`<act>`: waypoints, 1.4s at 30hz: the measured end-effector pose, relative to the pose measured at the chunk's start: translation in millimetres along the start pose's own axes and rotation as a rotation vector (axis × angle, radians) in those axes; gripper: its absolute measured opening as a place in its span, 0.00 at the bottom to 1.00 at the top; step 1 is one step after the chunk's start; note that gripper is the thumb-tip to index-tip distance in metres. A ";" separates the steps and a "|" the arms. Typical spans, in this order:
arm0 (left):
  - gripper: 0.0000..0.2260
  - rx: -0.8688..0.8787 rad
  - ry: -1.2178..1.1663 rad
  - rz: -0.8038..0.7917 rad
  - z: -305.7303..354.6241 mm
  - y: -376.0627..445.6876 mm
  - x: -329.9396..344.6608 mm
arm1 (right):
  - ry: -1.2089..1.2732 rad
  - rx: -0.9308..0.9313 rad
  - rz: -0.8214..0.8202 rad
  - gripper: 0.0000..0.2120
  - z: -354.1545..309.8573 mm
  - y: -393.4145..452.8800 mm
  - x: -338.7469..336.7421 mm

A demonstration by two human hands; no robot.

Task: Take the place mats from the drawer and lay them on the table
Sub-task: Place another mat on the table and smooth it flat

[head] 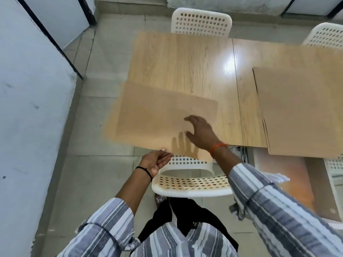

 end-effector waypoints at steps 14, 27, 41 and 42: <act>0.08 0.043 0.337 -0.025 -1.8 15.5 59.9 | -0.182 0.157 -0.072 0.30 63.9 -39.5 41.6; 0.06 0.585 0.608 0.437 72.3 8.4 6.2 | -0.163 0.217 -0.034 0.34 96.7 -18.9 29.6; 0.29 0.996 1.703 0.378 107.1 36.5 21.4 | -0.217 0.177 -0.107 0.30 88.5 -7.1 30.0; 0.29 0.969 1.723 0.381 110.2 38.0 20.6 | -0.215 0.176 -0.109 0.30 86.1 -6.3 30.7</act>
Point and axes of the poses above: each hand's wrist, its own y-axis towards the middle knuckle, its own x-axis out of the palm, z = x × y, the point moved 8 cm from there along y, towards the middle knuckle, and after that the axes turned 11 degrees about z, right-handed, at the moved point
